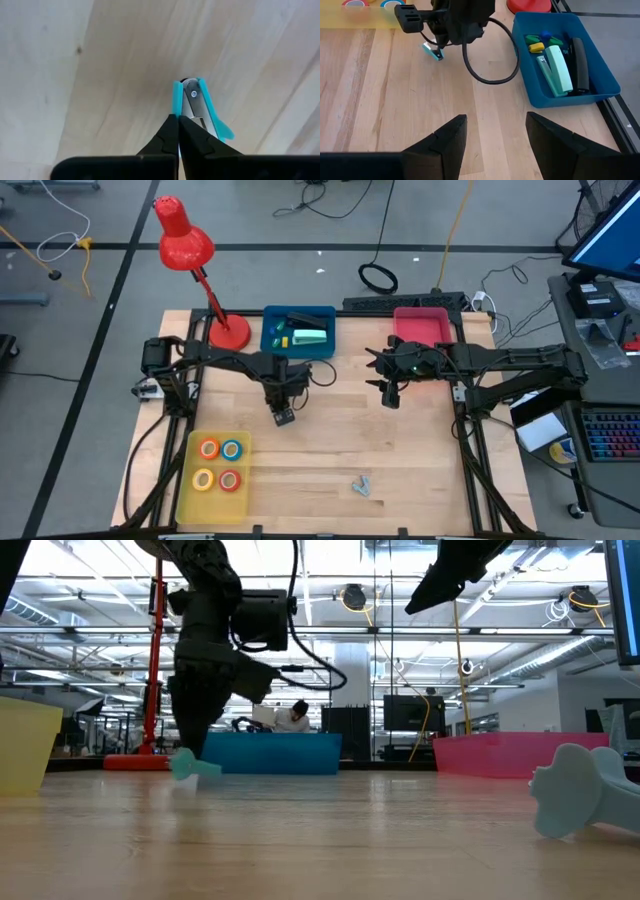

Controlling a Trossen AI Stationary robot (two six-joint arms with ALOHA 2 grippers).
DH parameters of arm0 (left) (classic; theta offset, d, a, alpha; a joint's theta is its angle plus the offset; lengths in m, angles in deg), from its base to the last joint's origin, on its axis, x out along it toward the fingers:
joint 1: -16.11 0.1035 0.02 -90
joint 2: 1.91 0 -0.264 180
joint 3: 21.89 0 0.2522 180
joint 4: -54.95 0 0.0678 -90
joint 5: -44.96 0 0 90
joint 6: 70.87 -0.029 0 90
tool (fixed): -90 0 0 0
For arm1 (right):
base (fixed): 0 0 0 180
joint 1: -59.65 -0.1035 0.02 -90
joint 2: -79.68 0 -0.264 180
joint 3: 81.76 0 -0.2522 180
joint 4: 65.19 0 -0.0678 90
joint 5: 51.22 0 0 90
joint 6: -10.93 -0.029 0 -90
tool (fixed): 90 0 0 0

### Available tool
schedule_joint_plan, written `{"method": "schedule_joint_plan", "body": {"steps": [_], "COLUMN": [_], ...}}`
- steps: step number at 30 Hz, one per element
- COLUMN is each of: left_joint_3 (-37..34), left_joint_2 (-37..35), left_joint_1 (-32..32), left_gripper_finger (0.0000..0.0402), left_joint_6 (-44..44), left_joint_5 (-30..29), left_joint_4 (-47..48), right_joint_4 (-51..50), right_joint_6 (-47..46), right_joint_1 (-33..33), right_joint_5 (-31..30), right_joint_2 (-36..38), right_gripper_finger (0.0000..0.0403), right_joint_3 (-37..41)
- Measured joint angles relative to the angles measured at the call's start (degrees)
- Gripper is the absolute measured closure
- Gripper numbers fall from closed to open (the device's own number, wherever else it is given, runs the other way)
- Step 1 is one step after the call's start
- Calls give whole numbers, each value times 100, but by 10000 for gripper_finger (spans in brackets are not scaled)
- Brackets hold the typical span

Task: Pick and place Stapler, Stapler remover, tape
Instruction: Put the light blue staple remover into the pink bin

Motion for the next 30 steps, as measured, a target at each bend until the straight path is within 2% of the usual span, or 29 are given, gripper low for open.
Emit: {"method": "schedule_joint_plan", "body": {"steps": [6, 11, 17, 21, 30], "left_joint_3": [413, 1089, 1631, 1656, 1656], "left_joint_2": [2, 2, 0, 0, 0], "left_joint_1": [3, 18, 248, 529, 924], "left_gripper_finger": [401, 401, 401, 401, 401], "left_joint_6": [-74, -337, -413, -308, 80], "left_joint_5": [8, -1, 61, 334, 501], "left_joint_4": [43, -169, -1467, -2272, -3694], "right_joint_4": [0, -3, -336, -694, -1284], "right_joint_6": [0, 0, -227, -456, -1030], "right_joint_1": [2, 1, 2, 0, 0], "right_joint_5": [-2, -1, 11, 2, -2], "right_joint_2": [0, 0, 260, 761, 1847], "right_gripper_finger": [207, 207, 207, 206, 206], "right_joint_3": [0, 0, 4, 4, 7]}}
